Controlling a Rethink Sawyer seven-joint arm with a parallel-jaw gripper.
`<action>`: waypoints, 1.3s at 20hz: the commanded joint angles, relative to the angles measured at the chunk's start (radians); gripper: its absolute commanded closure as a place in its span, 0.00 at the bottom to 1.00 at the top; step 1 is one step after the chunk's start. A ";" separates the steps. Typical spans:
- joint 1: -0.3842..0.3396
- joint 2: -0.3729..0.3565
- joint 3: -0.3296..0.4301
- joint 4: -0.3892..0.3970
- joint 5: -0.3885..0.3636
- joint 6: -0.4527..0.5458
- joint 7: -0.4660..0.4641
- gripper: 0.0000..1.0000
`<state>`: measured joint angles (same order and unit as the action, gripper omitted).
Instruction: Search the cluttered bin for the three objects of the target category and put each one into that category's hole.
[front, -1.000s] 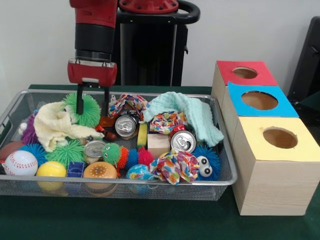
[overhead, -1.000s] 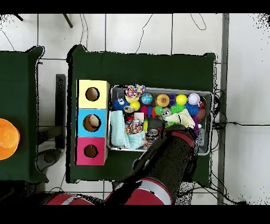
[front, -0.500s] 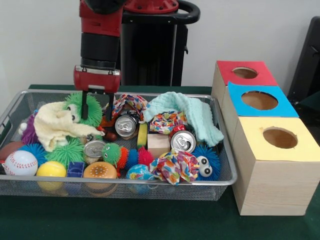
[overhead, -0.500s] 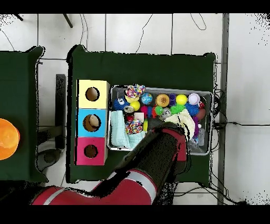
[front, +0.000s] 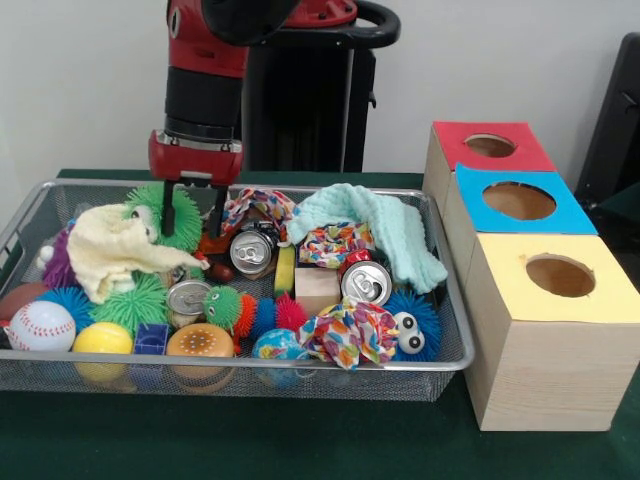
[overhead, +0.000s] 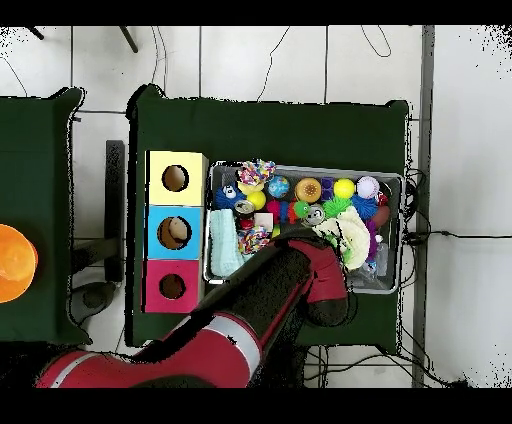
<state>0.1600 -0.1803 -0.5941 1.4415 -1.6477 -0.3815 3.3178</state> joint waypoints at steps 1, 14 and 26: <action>0.010 0.095 0.030 -0.073 -0.039 -0.022 0.166 0.00; -0.001 0.091 0.031 -0.082 -0.008 -0.024 0.103 1.00; -0.051 -0.059 0.109 -0.037 0.078 -0.101 0.030 1.00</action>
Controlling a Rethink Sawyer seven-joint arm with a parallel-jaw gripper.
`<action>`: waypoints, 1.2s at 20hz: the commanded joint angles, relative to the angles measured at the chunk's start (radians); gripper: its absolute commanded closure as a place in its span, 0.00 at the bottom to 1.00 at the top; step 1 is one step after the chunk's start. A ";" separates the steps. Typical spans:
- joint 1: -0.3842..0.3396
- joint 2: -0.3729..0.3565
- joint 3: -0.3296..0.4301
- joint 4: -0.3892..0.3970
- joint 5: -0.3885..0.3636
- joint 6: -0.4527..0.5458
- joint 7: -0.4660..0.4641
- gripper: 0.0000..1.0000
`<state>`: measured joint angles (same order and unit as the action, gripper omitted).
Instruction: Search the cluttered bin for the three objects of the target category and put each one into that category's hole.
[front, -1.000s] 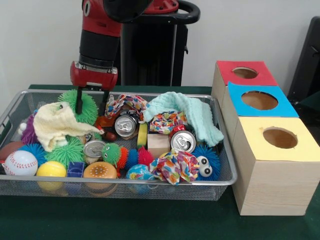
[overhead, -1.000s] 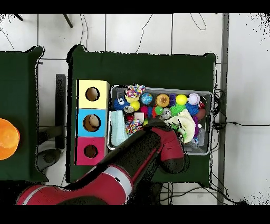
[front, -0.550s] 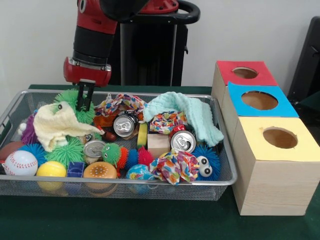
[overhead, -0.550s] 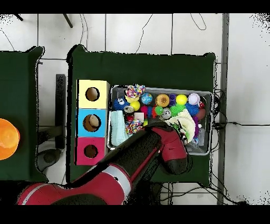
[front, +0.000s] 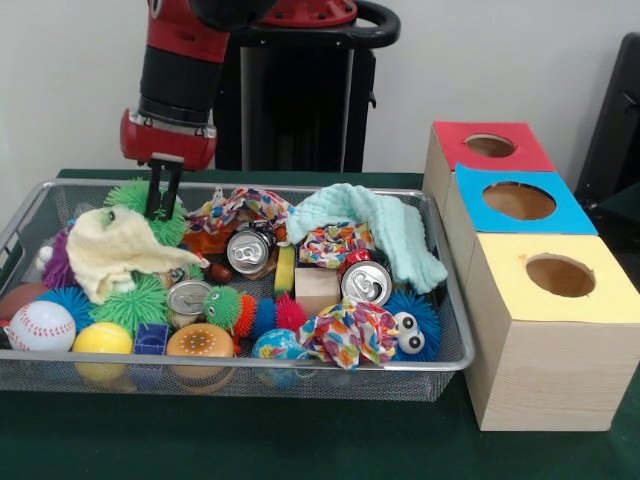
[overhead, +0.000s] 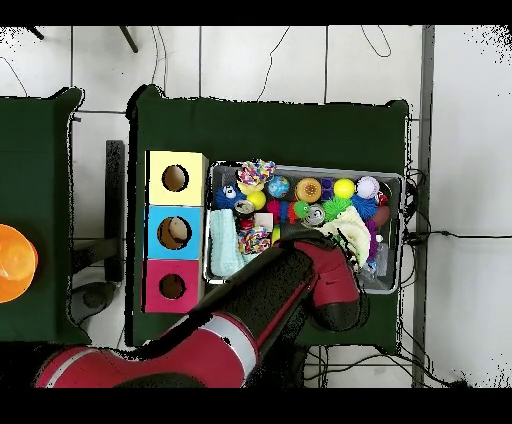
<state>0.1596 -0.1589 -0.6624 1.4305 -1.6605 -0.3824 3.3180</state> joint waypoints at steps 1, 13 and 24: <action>-0.050 -0.097 0.182 -0.020 0.094 -0.116 0.035 1.00; -0.055 -0.220 0.235 0.033 0.181 -0.191 0.032 1.00; -0.041 -0.264 0.269 0.061 0.257 -0.178 0.046 1.00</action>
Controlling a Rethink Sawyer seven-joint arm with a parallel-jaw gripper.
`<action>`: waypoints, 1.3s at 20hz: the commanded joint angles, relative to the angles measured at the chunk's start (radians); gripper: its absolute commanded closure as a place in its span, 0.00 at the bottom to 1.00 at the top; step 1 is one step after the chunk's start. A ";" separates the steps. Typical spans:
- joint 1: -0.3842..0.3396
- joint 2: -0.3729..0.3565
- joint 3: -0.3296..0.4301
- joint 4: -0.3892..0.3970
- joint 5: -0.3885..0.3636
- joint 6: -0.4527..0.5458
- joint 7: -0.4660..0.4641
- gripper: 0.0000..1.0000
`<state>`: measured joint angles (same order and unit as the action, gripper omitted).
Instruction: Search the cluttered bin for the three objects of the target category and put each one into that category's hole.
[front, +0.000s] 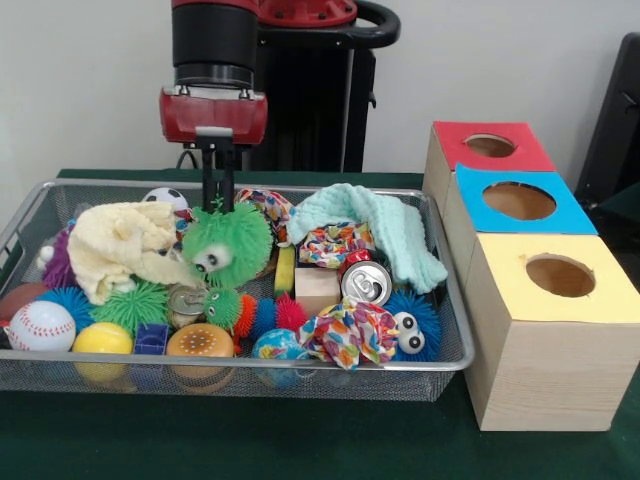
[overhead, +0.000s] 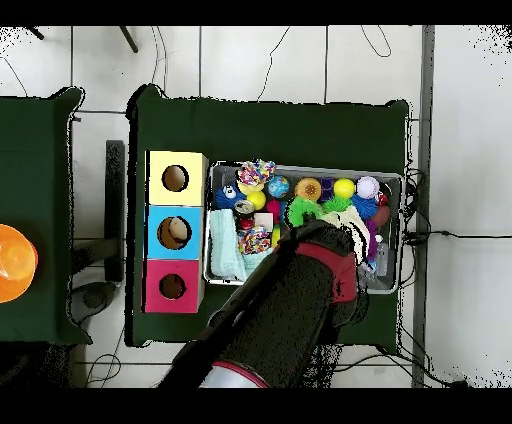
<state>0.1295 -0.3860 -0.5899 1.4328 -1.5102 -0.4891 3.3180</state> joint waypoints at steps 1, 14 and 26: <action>-0.008 -0.039 0.198 0.060 0.112 -0.067 0.048 1.00; 0.079 -0.060 0.193 0.075 0.112 0.046 0.193 1.00; 0.167 -0.071 0.181 0.097 0.072 0.124 0.385 1.00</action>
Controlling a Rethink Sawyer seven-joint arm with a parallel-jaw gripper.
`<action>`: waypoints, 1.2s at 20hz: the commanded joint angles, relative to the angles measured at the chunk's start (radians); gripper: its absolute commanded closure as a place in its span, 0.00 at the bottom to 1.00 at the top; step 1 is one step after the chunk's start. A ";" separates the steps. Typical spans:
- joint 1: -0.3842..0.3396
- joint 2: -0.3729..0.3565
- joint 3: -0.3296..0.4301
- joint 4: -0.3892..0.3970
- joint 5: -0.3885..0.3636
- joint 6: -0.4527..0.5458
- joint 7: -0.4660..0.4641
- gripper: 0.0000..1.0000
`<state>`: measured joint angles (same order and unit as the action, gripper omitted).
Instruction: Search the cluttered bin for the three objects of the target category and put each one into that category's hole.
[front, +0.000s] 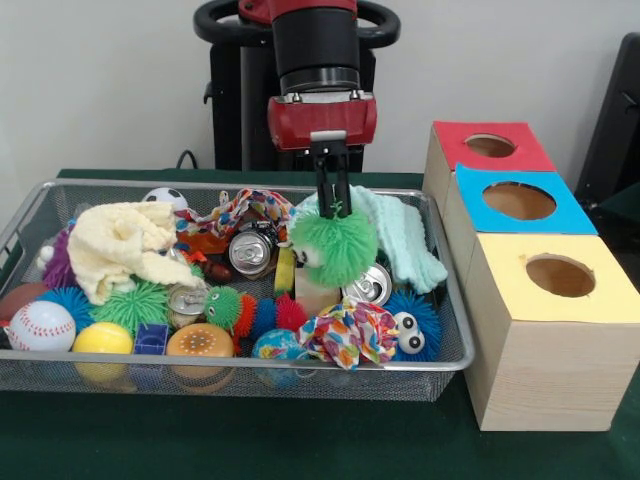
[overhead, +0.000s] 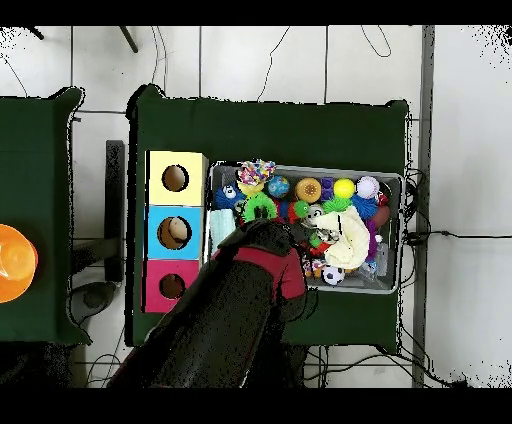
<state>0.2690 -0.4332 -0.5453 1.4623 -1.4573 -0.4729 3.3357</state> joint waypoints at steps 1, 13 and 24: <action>0.033 -0.023 0.136 0.069 0.011 0.109 0.389 1.00; 0.038 0.001 0.104 0.071 0.016 0.102 0.376 1.00; 0.018 -0.010 0.095 0.092 0.036 0.080 0.302 0.00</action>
<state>0.3183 -0.4467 -0.5457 1.4626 -1.4573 -0.4430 3.4577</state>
